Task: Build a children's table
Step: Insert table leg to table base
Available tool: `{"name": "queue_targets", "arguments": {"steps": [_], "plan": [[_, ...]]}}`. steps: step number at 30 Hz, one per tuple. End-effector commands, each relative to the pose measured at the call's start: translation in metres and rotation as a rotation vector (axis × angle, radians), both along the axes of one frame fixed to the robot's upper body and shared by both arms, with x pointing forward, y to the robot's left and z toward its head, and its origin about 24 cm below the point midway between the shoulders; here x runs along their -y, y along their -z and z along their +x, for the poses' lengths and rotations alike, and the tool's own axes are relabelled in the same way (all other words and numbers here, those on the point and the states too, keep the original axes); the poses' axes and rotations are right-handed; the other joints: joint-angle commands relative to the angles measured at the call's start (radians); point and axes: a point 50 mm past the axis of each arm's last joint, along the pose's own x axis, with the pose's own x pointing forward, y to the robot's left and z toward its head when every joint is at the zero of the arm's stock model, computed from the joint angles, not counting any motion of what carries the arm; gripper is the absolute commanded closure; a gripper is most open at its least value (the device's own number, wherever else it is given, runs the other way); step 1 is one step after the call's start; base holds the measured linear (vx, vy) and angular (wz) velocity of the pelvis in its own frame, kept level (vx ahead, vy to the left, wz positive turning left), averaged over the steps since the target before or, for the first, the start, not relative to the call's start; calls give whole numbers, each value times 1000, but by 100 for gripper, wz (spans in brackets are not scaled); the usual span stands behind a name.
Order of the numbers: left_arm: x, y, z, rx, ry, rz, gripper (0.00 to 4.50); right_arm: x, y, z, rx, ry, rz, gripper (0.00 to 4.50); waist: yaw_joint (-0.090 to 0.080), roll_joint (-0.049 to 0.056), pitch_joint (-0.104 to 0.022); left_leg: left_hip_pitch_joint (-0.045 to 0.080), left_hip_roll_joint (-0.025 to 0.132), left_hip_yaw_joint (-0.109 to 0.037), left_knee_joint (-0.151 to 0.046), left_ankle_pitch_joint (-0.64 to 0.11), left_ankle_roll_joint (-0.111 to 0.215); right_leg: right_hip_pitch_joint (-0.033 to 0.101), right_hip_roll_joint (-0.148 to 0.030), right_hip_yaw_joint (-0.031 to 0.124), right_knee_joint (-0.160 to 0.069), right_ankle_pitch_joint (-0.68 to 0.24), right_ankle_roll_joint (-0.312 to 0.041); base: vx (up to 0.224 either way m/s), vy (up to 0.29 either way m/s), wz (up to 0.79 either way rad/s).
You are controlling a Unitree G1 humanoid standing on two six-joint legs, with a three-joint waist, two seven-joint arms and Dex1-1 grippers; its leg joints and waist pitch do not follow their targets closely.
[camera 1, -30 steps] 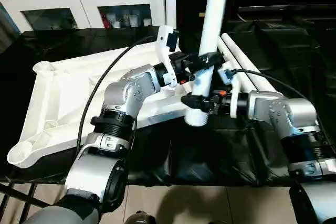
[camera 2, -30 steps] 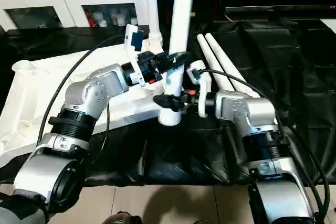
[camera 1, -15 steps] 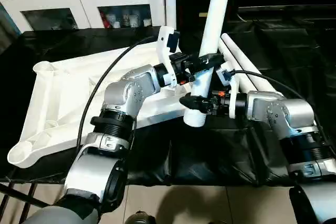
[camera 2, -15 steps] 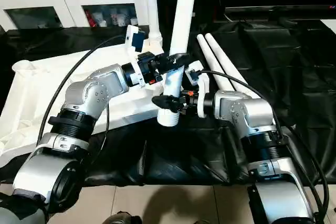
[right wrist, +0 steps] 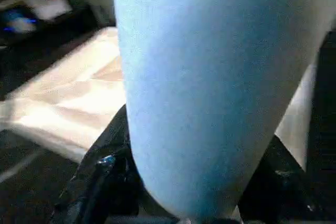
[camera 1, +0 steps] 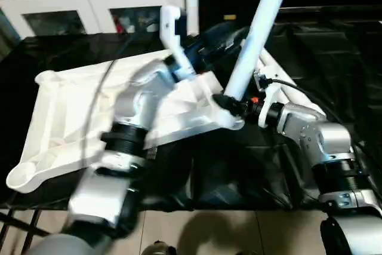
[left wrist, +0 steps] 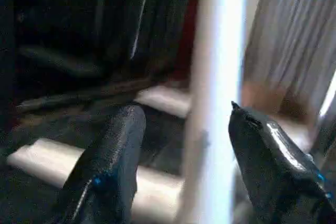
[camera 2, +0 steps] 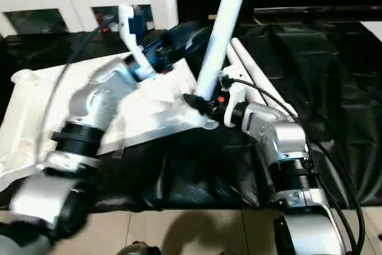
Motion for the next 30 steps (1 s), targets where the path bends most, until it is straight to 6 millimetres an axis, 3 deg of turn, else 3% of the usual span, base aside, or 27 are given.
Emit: {"name": "queue_targets", "arguments": {"steps": [1,3,7,9,11,12,15,19,22,28,30], "plan": [[-4,18,1,6,-6,172,158,6,-1,4,37,71,-35,257,-4,-13,-88,23,30,-24,-57,-69,70,62,-61,36,-71,-138,-185,0,0,0],[-15,46,-1,-4,-4,393,158,11,-2,7,56,131,-34,257,-10,-10,-90,24,31,-25,-59,-73,59,64,-61,38,-67,-116,-188,0,0,0],[-24,73,-7,-83,43,477,158,13,1,8,75,150,-61,257,-10,-8,-95,21,31,-23,-54,-44,76,66,-62,37,-55,-11,-234,0,0,0],[-29,90,-11,-115,70,548,158,13,3,8,83,148,-76,257,-10,-8,-94,21,32,-22,-54,-62,84,68,-65,37,-56,-9,-246,0,0,0],[-31,94,-11,-125,73,561,158,13,4,8,86,149,-79,257,-11,-7,-93,22,33,-22,-56,-79,80,68,-66,37,-58,-25,-250,0,0,0],[-34,103,-12,-147,72,581,186,12,5,8,93,149,-83,257,-10,-7,-93,22,32,-22,-56,-81,81,67,-66,37,-60,-30,-249,0,0,0],[-36,109,-13,-163,71,602,193,12,5,8,99,147,-87,257,-13,-7,-92,23,32,-22,-58,-100,69,70,-67,37,-62,-56,-245,0,0,0],[-40,117,-14,-180,72,636,237,12,5,8,107,142,-90,257,-14,-4,-92,23,34,-23,-58,-96,74,68,-66,37,-61,-42,-250,0,0,0],[-42,120,-14,-193,82,641,245,12,5,8,110,136,-93,257,-13,-4,-93,24,33,-23,-57,-95,78,69,-67,37,-60,-32,-257,0,0,0],[-43,121,-14,-178,107,640,308,10,6,8,112,118,-95,257,-12,-10,-93,22,34,-22,-57,-98,85,69,-68,37,-60,-28,-262,0,0,0],[-43,122,-15,-177,113,643,322,9,6,8,111,113,-96,257,-12,-8,-93,22,35,-23,-57,-94,90,68,-69,37,-58,-24,-264,0,0,0]]}}
